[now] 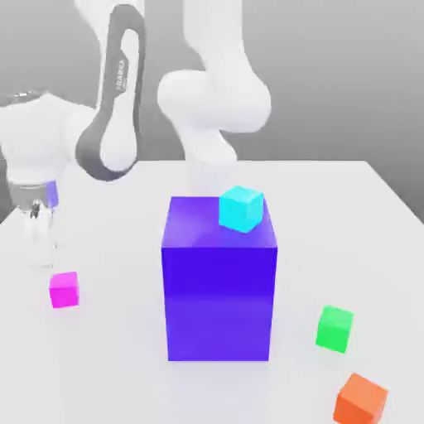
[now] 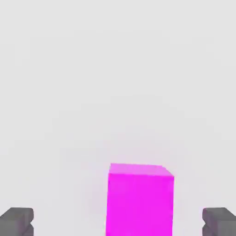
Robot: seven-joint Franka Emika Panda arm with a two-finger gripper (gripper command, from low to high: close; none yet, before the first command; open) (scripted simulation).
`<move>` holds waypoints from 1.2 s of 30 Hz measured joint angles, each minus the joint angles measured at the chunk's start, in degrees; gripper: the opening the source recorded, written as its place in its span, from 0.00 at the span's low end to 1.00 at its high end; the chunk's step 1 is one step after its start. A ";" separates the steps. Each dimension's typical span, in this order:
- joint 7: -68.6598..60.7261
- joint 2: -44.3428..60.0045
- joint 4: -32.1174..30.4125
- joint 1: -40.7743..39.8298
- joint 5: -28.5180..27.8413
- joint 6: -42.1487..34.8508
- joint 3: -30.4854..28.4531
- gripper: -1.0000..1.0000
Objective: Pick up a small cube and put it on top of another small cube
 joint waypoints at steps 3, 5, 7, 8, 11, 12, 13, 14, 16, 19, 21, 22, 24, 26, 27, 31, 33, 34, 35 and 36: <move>-4.12 6.20 1.11 -4.29 5.79 4.83 5.74 0.50; -5.75 10.31 1.93 -7.70 7.77 8.18 9.60 0.50; -6.04 11.41 2.15 -8.67 8.07 9.09 10.62 0.00; -6.02 11.41 2.15 -8.67 8.05 9.10 10.62 0.00; -5.87 11.41 2.15 -8.68 7.90 9.15 10.64 0.00; -6.00 11.96 2.26 -9.19 8.02 9.59 11.16 0.00; -5.76 11.21 2.10 -8.75 7.76 8.98 10.66 0.00; -5.26 9.80 1.81 -7.86 7.15 7.83 9.63 0.00; -3.03 6.15 1.02 -5.93 4.30 4.94 7.03 0.00; 1.20 0.00 -0.24 -4.54 -1.51 0.14 4.17 0.00; 3.27 -3.24 -0.14 -4.51 -4.64 -1.84 3.93 0.00; 3.79 -4.09 0.40 -4.11 -5.42 -2.10 4.51 0.00; 4.59 -5.33 1.62 -2.47 -6.47 -2.33 5.89 0.00; 5.36 -6.32 2.90 -0.36 -7.42 -2.46 7.65 0.00; 5.78 -6.78 3.55 1.49 -7.92 -2.51 8.56 0.00; 7.83 -8.43 6.17 6.73 -10.43 -2.70 11.31 0.00; 8.97 -9.14 7.50 8.95 -11.82 -2.84 12.85 0.00; 9.53 -9.46 8.16 10.01 -12.55 -2.91 13.65 0.00; 10.23 -9.76 8.83 10.97 -13.41 -2.97 14.54 0.00; 10.93 -10.03 9.50 11.92 -14.28 -3.03 15.42 0.00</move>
